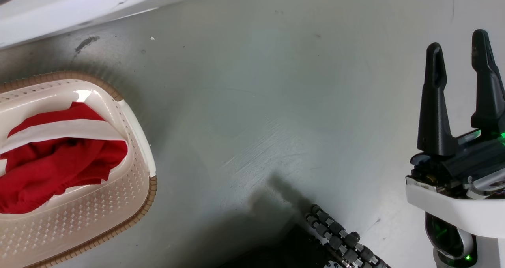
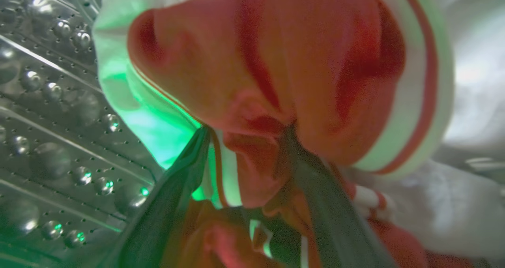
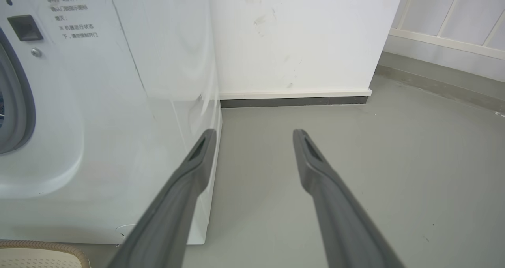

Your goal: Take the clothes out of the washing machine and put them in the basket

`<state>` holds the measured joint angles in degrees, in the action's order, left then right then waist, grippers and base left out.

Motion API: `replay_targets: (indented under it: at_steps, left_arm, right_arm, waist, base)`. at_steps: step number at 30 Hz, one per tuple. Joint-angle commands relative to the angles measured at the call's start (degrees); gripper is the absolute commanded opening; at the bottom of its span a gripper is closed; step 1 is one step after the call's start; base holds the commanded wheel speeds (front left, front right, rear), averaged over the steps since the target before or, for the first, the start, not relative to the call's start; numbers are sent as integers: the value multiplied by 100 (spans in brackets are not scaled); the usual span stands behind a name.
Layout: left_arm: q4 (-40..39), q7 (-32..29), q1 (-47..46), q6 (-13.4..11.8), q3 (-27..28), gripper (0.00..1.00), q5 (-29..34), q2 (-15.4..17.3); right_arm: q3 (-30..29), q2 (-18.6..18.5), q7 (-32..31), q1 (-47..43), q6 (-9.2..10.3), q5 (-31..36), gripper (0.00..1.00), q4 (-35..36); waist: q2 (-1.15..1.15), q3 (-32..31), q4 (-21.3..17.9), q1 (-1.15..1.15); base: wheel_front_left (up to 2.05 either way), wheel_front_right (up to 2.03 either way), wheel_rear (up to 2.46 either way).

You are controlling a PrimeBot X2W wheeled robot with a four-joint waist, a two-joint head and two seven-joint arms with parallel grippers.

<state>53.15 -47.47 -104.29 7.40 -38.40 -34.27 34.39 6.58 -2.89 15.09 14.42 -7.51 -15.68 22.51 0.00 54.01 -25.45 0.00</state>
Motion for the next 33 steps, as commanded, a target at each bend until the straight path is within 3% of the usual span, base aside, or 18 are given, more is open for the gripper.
replay_targets:
  at_steps: [1, 5, 6, 7, 19, 33]
  left_arm:
    - [86, -17, 26, 2, -102, 100, 14, -38]
    - [203, 75, -14, 2, -247, 100, 1, -57]
    - [213, 114, -25, 2, -295, 36, -4, -56]
    - [226, 182, -49, 2, -299, 0, -38, -44]
    - [367, 1154, -67, 3, -525, 0, -249, -48]
    - [346, 3320, 845, 3, -966, 0, -687, 185]
  right_arm:
    - [-11, 3, 11, 84, 4, -38, 100, 27]
    - [-8, 2, 11, 112, 4, -59, 100, 6]
    - [-12, 3, 11, 111, 4, -66, 100, 3]
    - [-11, 3, 11, 111, 4, -77, 100, -3]
    - [-65, 3, 11, 74, 4, 64, 100, -80]
    - [-104, 2, 11, -99, 4, 336, 100, -271]
  waist:
    - [0, 35, 1, 0]
    - [0, 76, -3, 0]
    - [0, 80, -4, 0]
    - [0, 82, -10, 0]
    - [0, -231, 130, 0]
    - [0, -1103, 518, 0]
  base:
    - [0, 0, 0]
    - [0, 0, 0]
    - [0, 0, 0]
    - [0, 0, 0]
    - [0, 0, 0]
    - [0, 0, 0]
